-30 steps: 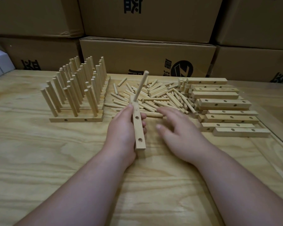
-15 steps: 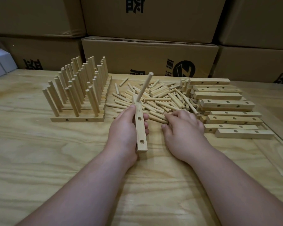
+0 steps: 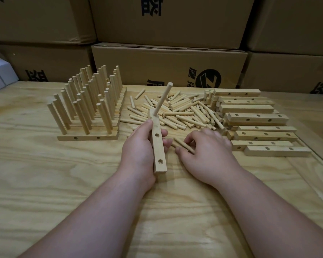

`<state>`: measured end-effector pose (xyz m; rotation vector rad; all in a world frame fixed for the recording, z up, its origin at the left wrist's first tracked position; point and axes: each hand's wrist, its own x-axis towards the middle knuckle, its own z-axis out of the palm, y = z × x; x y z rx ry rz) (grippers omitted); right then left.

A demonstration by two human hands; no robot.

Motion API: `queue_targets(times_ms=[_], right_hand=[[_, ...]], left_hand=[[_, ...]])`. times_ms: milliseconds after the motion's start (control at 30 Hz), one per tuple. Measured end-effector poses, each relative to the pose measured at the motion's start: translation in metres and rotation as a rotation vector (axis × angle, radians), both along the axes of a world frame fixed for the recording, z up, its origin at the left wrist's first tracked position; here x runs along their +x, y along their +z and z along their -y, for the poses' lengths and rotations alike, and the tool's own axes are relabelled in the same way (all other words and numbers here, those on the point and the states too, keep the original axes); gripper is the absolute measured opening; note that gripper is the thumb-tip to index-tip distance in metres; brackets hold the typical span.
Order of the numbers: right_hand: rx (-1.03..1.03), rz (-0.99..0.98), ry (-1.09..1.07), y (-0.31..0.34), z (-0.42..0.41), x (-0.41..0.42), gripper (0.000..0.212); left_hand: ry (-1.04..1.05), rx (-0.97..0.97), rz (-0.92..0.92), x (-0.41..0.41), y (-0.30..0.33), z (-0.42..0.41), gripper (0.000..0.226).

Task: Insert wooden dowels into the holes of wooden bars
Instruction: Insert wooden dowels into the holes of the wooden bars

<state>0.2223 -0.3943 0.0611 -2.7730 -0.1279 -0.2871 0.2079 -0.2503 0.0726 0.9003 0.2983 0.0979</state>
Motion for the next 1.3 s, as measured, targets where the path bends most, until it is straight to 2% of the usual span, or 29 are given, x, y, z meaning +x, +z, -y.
queue_targets(times_ms=[200, 433, 533, 600, 733, 900, 1033, 1167, 1300], right_hand=[[0.008, 0.060, -0.002, -0.001, -0.002, 0.000, 0.021], [0.042, 0.071, 0.001, -0.002, 0.001, 0.001, 0.022], [0.218, 0.144, 0.049, 0.000, 0.001, 0.001, 0.019], [0.326, 0.118, 0.159, 0.001, -0.001, -0.001, 0.017], [0.370, 0.063, 0.305, 0.001, -0.003, -0.007, 0.016], [0.556, 0.287, 0.322, 0.010, 0.000, -0.011, 0.009], [0.662, 0.268, 0.387, 0.013, -0.001, -0.017, 0.003], [0.621, 0.278, 0.464, 0.017, -0.002, -0.021, 0.003], [0.615, 0.302, 0.478, 0.019, -0.003, -0.021, 0.002]], left_hand=[[0.005, -0.021, -0.013, 0.001, -0.002, -0.001, 0.027], [0.012, -0.006, -0.021, 0.002, -0.003, -0.002, 0.026], [0.015, 0.013, -0.018, 0.001, -0.002, -0.002, 0.026], [0.000, -0.005, -0.022, 0.001, -0.001, -0.003, 0.028], [-0.039, 0.012, -0.023, 0.001, -0.001, -0.006, 0.047], [-0.029, -0.034, 0.004, 0.001, 0.000, -0.005, 0.031], [-0.044, 0.017, 0.048, 0.001, -0.002, -0.005, 0.033], [-0.097, 0.072, 0.134, 0.000, -0.004, -0.006, 0.037], [-0.066, 0.041, 0.118, 0.000, -0.005, -0.006, 0.044]])
